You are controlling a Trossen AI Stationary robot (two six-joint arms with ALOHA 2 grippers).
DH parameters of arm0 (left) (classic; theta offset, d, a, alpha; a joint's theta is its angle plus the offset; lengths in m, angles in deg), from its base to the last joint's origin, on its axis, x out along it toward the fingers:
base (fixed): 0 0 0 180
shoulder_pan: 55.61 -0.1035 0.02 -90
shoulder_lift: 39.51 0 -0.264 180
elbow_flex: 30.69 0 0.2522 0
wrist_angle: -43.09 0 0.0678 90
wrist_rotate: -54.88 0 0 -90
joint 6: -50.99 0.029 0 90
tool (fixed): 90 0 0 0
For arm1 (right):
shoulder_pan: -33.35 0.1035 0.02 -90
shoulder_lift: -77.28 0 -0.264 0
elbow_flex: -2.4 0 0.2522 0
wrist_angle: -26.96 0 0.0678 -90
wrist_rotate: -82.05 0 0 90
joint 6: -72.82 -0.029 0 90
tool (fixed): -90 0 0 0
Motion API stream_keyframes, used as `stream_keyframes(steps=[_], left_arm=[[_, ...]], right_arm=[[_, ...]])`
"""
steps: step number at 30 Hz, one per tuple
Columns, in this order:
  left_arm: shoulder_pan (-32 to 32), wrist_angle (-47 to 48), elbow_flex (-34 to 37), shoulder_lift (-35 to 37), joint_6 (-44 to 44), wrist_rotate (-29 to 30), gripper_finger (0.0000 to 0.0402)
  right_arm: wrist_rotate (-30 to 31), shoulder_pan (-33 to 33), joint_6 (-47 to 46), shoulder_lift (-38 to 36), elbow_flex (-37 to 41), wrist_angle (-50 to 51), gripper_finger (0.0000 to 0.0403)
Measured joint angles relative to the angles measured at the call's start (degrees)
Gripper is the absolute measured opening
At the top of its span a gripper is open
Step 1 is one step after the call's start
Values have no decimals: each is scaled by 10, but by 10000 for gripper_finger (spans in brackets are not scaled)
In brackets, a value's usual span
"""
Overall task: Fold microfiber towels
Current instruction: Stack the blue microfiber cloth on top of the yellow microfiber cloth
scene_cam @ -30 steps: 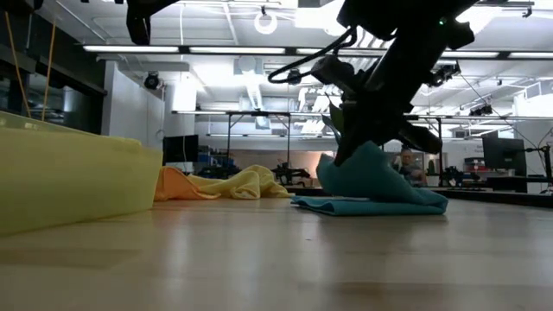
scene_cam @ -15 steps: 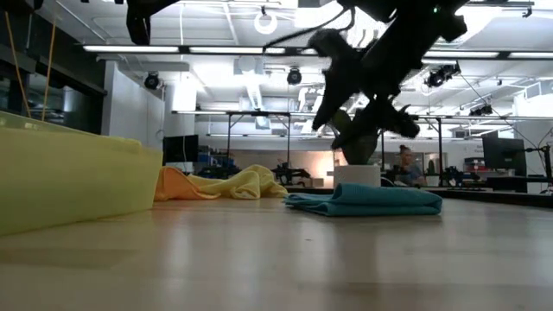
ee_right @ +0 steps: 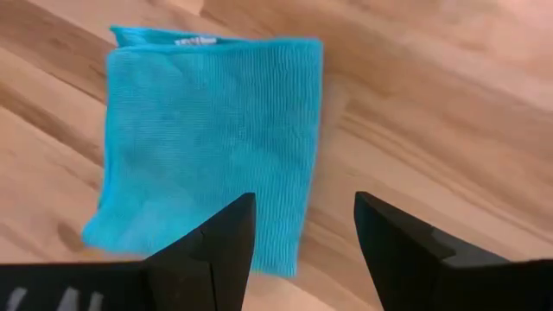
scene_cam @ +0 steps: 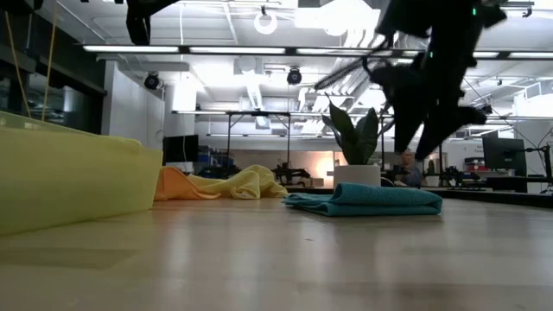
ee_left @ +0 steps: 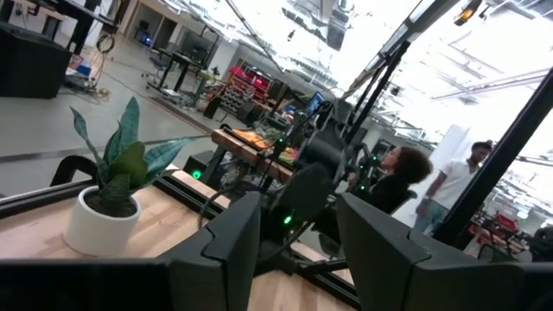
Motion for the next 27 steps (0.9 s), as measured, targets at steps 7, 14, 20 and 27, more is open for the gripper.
stream_keyframes(steps=[7, 14, 20, 27], left_arm=[[0, 0, 0, 0, -3, 0, 147], [0, 0, 0, 0, -4, 0, 147], [0, 0, 0, 0, -4, 1, 147], [0, 0, 0, 0, -3, 11, 147]], right_arm=[[-29, 0, -42, 43, 73, -150, 190], [-45, 14, -59, 89, 79, -193, 190], [-16, 39, -97, 109, 77, -199, 177], [-5, 45, -66, 99, 78, -171, 17]])
